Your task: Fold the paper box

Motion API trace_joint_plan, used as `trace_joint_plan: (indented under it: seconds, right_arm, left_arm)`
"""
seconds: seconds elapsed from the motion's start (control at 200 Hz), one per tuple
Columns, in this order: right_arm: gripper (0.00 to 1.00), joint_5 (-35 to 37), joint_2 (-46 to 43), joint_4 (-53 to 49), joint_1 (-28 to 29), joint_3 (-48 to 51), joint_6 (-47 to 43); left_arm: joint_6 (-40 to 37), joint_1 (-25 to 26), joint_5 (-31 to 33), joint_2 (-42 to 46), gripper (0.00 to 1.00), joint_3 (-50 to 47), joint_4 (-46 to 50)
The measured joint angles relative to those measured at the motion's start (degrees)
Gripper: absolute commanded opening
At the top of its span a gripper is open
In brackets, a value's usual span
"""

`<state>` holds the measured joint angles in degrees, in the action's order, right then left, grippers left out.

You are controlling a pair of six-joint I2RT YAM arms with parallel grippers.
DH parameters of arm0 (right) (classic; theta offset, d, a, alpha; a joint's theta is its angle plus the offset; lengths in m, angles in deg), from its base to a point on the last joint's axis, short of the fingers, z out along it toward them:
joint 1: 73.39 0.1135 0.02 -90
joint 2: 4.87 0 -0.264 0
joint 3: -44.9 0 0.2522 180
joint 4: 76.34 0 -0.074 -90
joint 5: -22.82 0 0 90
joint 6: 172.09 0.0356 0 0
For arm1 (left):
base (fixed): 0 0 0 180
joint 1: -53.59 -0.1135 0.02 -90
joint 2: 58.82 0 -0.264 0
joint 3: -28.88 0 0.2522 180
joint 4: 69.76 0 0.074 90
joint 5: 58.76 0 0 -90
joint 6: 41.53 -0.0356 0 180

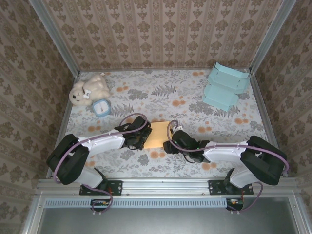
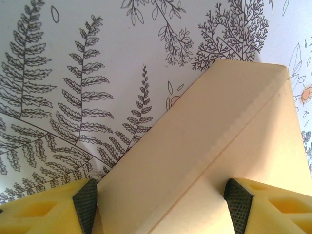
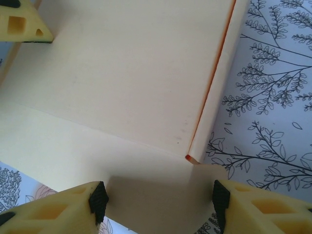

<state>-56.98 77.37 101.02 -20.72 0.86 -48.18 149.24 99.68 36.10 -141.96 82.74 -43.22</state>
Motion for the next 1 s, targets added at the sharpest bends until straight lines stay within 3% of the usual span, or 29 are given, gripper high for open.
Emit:
trace_joint_plan:
  seconds: [0.58,1.0]
  right_arm:
    - [0.64,-1.86,3.8,3.74,-0.92,0.0,0.85]
    - [0.59,-5.09,4.0,5.03,-1.42,0.02,2.25]
  left_arm:
    - [0.0,-0.04,0.07,0.37,0.69,-0.02,0.26]
    - [0.0,-0.07,0.92,0.79,0.68,-0.39,0.44]
